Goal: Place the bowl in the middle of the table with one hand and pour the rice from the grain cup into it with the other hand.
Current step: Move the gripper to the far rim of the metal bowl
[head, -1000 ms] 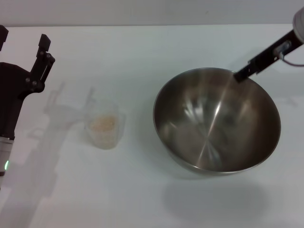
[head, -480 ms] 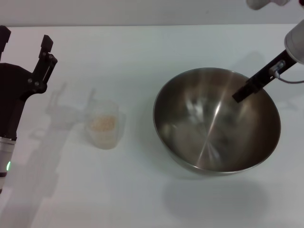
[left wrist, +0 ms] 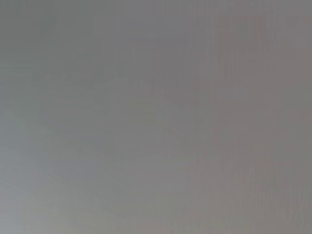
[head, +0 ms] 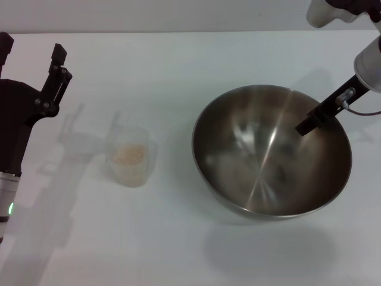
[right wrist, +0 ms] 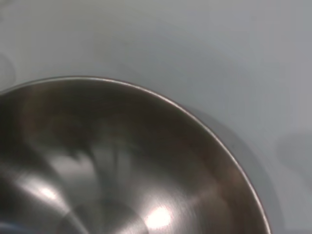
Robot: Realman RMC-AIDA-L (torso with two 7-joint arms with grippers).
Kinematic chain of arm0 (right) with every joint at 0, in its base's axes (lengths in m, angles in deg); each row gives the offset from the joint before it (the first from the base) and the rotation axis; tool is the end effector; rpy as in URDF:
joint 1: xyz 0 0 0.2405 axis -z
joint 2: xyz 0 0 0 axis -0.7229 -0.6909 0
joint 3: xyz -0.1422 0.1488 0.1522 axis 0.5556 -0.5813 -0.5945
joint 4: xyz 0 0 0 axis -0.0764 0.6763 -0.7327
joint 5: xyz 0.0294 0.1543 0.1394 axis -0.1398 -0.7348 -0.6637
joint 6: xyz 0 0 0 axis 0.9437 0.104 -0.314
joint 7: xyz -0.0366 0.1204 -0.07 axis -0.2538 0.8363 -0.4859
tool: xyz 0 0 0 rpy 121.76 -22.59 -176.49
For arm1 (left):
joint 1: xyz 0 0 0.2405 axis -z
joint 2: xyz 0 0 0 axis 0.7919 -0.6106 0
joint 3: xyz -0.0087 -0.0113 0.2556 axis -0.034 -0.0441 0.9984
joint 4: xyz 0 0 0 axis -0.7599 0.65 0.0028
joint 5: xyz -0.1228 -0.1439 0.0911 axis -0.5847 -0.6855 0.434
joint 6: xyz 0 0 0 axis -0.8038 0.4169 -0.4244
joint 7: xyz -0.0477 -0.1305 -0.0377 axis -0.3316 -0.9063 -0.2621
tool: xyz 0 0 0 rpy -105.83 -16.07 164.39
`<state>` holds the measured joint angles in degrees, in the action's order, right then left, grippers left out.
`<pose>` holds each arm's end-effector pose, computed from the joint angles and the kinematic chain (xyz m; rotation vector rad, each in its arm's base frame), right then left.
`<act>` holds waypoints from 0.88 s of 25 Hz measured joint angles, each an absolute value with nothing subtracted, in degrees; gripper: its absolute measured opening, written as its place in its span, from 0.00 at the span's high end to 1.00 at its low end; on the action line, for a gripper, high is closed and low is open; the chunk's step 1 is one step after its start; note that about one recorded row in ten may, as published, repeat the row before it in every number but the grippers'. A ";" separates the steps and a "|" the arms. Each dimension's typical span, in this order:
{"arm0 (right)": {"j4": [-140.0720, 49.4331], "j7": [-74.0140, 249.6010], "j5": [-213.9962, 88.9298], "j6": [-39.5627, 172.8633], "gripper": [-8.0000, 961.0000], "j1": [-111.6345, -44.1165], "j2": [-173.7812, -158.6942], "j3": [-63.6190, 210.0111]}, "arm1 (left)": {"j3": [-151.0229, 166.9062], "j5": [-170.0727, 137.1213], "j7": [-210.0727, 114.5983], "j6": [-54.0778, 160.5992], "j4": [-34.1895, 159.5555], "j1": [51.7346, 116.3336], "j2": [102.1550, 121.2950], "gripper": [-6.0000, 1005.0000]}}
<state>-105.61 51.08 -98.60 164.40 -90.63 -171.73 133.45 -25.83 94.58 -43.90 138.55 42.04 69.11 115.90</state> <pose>0.1975 0.3903 0.0184 -2.4594 1.0604 -0.5913 -0.2730 0.2629 -0.0208 -1.5593 -0.1729 -0.9903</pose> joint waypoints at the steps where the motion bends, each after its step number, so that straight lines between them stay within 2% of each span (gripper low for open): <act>1: -105.59 50.93 -98.71 164.40 0.43 -90.59 -171.73 133.44 | -25.83 94.58 -43.90 138.55 42.04 69.10 115.90 0.22; 4: -105.52 50.82 -98.80 164.39 0.53 -90.50 -171.74 133.32 | -25.83 94.58 -43.90 138.60 42.02 69.09 115.90 0.22; 9: -105.48 50.74 -98.81 164.34 0.77 -90.48 -171.59 132.36 | -25.83 94.58 -43.91 139.10 42.05 69.06 115.81 0.22; 15: -106.01 50.58 -98.91 164.27 0.97 -90.65 -171.15 129.84 | -25.83 94.58 -43.91 139.62 42.00 68.85 115.81 0.22; 22: -109.60 48.53 -100.52 163.72 0.98 -90.32 -171.63 125.53 | -25.83 94.58 -43.90 139.92 41.92 68.71 115.81 0.22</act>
<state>-109.60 48.53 -100.52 163.72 -90.32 -171.63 125.53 -25.83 94.58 -43.90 139.92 41.92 68.71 115.81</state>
